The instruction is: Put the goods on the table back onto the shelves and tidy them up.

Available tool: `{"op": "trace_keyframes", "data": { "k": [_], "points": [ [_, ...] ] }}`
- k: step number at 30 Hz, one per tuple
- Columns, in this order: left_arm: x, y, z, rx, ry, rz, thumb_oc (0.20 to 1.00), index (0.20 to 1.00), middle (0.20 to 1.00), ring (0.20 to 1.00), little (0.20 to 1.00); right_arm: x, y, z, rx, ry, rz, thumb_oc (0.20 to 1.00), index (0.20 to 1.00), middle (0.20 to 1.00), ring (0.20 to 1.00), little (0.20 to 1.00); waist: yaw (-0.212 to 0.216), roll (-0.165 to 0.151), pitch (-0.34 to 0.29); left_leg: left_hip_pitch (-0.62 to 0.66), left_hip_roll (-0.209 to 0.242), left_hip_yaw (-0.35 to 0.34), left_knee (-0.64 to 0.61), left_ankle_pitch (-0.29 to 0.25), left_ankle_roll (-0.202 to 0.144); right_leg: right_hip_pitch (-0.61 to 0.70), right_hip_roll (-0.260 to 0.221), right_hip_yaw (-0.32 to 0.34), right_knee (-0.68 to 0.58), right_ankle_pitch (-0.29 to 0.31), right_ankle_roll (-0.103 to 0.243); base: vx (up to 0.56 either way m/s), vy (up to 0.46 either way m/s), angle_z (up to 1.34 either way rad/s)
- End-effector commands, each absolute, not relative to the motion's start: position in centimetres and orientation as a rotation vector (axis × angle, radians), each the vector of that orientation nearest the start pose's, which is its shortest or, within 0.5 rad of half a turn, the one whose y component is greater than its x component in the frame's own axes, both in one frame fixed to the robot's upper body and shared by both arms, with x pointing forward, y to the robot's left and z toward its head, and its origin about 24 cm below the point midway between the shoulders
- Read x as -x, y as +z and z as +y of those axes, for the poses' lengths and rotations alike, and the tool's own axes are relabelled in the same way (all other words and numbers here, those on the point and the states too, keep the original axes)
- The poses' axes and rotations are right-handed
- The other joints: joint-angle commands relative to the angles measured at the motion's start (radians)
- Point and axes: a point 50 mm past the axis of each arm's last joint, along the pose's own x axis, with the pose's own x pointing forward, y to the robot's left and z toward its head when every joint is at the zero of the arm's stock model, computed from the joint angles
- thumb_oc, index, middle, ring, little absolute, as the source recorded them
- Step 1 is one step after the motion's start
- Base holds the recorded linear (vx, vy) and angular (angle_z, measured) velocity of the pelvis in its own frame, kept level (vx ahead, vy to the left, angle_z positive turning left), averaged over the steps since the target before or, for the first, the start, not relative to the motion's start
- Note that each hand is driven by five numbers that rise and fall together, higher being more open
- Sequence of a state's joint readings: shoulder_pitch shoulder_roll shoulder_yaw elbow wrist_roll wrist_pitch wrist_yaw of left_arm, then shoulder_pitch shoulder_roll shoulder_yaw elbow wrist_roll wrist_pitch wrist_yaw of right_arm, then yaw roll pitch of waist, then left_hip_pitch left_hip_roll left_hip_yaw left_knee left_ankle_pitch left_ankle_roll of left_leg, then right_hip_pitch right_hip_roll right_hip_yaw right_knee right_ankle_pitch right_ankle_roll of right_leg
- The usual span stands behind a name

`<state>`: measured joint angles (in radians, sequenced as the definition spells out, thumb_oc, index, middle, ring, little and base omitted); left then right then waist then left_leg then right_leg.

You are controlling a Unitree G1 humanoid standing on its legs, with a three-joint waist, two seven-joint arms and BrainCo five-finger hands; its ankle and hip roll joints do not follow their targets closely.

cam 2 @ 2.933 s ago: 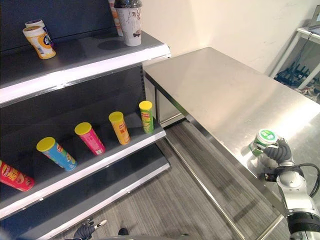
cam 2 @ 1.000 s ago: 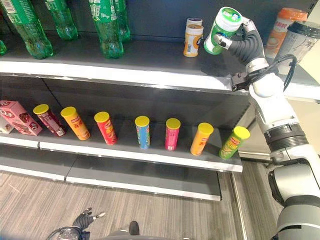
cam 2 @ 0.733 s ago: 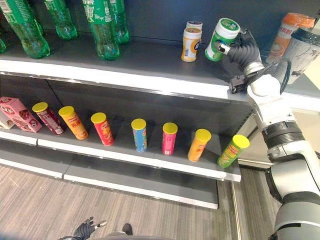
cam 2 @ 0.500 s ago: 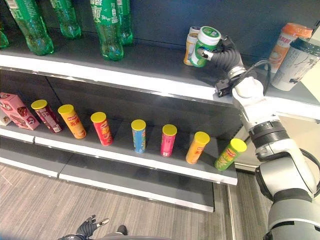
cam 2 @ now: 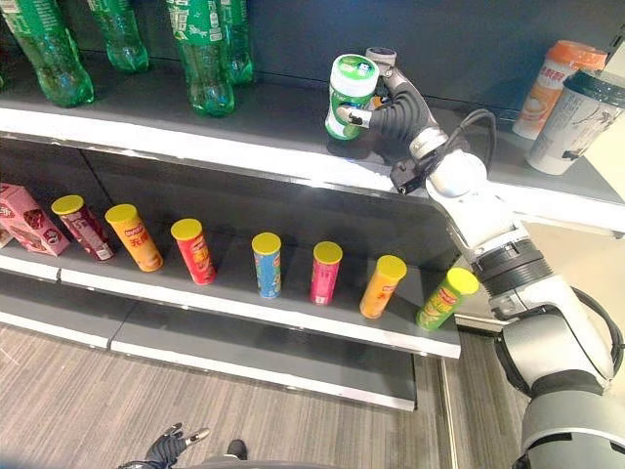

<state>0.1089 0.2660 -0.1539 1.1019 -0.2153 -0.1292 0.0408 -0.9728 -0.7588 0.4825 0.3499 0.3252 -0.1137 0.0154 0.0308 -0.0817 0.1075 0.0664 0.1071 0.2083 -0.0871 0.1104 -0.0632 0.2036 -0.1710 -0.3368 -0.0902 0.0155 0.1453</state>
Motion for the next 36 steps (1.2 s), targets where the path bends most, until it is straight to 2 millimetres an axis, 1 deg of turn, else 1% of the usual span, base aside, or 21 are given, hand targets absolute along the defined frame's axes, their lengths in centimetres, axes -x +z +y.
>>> {"op": "trace_keyframes", "data": {
  "k": [1,7,14,24,36],
  "points": [
    [-9.3,-15.2,24.6,-0.199,0.176,1.059,1.000,1.000,1.000,1.000,1.000,-36.5,28.8,-17.6,0.704,0.235,-0.580,0.200,0.200,0.200,0.200,0.200,0.013,-0.002,-0.001,0.059,0.074,0.105,0.061,-0.101,-0.085,-0.002,-0.035,-0.029,0.033,-0.072,0.017,0.00,0.000,0.00],
    [-9.2,-15.2,24.8,-0.208,0.179,1.063,1.000,1.000,1.000,1.000,1.000,-36.7,28.2,-17.7,0.714,0.239,-0.551,0.200,0.200,0.200,0.200,0.200,0.001,-0.005,0.001,0.069,0.071,0.119,0.055,-0.105,-0.083,-0.007,-0.038,-0.016,0.035,-0.067,0.020,0.02,0.008,-0.09],
    [-9.2,-15.2,25.0,-0.217,0.180,1.070,1.000,1.000,1.000,1.000,1.000,-36.7,28.0,-17.8,0.712,0.243,-0.543,0.200,0.200,0.200,0.200,0.200,-0.009,-0.008,0.003,0.079,0.069,0.131,0.046,-0.106,-0.082,-0.015,-0.041,-0.008,0.040,-0.063,0.023,0.01,0.001,-0.02],
    [-9.2,-15.2,25.1,-0.214,0.189,1.065,1.000,1.000,1.000,1.000,1.000,-36.5,27.6,-17.1,0.694,0.292,-0.541,0.200,0.200,0.200,0.200,0.200,-0.016,-0.007,0.002,0.095,0.069,0.141,0.040,-0.109,-0.081,-0.013,-0.041,-0.002,0.042,-0.061,0.022,0.01,-0.002,-0.05],
    [-8.6,-15.3,25.4,-0.221,0.204,1.091,1.000,1.000,1.000,1.000,1.000,-36.4,27.4,-16.0,0.686,0.344,-0.551,0.200,0.200,0.200,0.200,0.200,-0.013,-0.010,-0.001,0.107,0.067,0.143,0.040,-0.113,-0.080,-0.003,-0.038,-0.002,0.039,-0.062,0.023,0.00,-0.001,-0.01]
  ]
}}
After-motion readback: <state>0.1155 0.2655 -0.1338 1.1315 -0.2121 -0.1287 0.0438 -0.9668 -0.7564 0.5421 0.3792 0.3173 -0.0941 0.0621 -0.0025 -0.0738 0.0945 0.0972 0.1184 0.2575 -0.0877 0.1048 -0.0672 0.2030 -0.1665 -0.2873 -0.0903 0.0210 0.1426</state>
